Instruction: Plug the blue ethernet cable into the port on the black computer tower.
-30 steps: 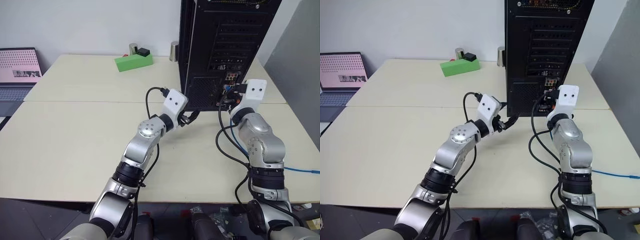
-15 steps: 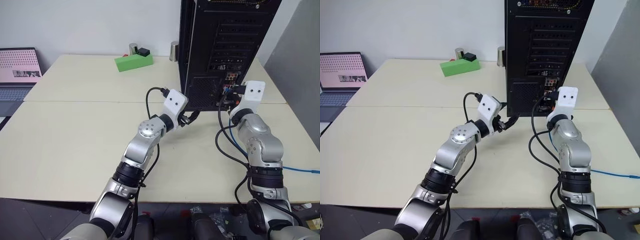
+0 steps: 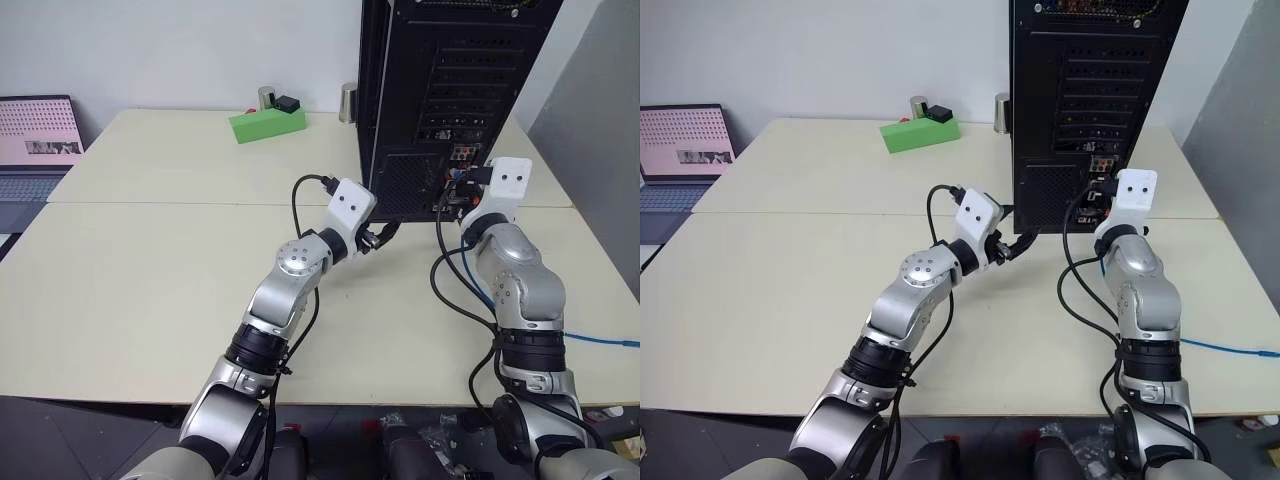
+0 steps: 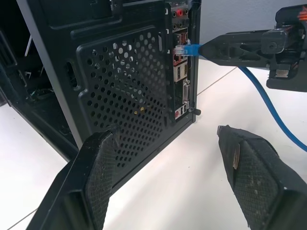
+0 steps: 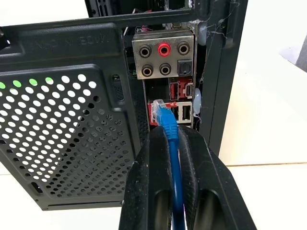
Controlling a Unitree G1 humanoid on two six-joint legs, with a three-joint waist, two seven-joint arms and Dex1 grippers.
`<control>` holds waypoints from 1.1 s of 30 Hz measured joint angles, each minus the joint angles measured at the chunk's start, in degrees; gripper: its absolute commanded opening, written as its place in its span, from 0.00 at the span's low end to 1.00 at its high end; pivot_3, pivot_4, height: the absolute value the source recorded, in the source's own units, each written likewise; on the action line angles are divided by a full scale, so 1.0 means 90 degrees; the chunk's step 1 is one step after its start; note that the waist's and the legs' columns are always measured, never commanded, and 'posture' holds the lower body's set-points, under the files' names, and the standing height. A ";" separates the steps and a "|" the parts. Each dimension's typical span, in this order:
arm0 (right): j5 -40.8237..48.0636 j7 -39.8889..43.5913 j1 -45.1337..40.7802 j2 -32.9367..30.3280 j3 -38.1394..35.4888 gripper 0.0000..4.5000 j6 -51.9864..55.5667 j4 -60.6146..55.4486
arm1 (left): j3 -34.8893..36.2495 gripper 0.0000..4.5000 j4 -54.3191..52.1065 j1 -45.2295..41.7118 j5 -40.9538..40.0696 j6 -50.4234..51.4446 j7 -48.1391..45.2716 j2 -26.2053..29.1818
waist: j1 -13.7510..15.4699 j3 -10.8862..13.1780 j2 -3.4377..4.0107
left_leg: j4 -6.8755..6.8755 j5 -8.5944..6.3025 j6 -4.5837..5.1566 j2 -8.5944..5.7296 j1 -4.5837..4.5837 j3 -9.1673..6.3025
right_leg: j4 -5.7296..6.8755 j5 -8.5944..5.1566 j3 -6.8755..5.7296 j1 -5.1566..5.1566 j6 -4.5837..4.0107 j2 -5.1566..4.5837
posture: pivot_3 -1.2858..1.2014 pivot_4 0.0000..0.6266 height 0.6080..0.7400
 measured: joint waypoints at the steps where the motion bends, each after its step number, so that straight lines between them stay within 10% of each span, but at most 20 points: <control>1: -0.0003 0.0005 0.0000 0.0000 0.0002 0.00 -0.0021 0.0018 | 0.0000 0.77 0.0000 0.0006 0.0000 0.0000 0.0000 -0.0001 | -0.0001 0.0000 0.0000 | 0.0000 0.0000 0.0000 0.0000 0.0000 0.0000 | 0.0000 0.0000 0.0000 0.0000 0.0000 0.0000 | 0.52 0.24 1.00; 33: -0.0257 0.0012 0.0109 0.0017 0.0130 0.00 -0.0052 0.0029 | -0.0001 0.77 -0.0007 0.0040 0.0020 0.0000 -0.0010 -0.0006 | -0.0001 0.0000 0.0000 | 0.0000 0.0000 0.0000 0.0000 -0.0001 0.0000 | -0.0001 0.0000 0.0000 -0.0001 0.0000 0.0000 | 0.52 0.24 1.00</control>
